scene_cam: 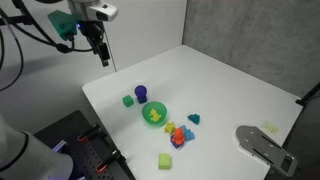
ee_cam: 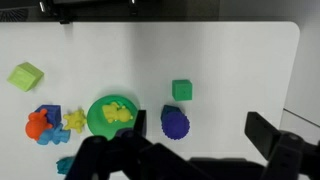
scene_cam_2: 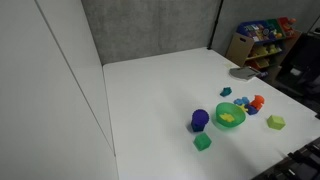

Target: Pick up the orange toy from the table and put it in the green bowl

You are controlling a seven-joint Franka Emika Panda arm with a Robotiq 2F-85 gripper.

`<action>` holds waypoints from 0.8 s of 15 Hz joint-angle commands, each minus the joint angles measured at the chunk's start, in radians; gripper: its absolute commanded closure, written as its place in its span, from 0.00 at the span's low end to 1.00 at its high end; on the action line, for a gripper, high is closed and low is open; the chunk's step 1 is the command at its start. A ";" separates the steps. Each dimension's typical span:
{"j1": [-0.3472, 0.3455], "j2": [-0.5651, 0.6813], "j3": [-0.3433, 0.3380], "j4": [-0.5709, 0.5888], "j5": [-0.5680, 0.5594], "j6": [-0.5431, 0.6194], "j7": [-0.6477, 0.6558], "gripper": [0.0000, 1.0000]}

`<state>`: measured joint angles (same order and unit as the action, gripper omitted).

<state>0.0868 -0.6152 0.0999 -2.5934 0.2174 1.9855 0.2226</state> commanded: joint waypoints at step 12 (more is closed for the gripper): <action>-0.047 0.136 0.009 0.093 -0.106 0.052 -0.005 0.00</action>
<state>0.0692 -0.5580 0.1019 -2.5684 0.1611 2.0203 0.2217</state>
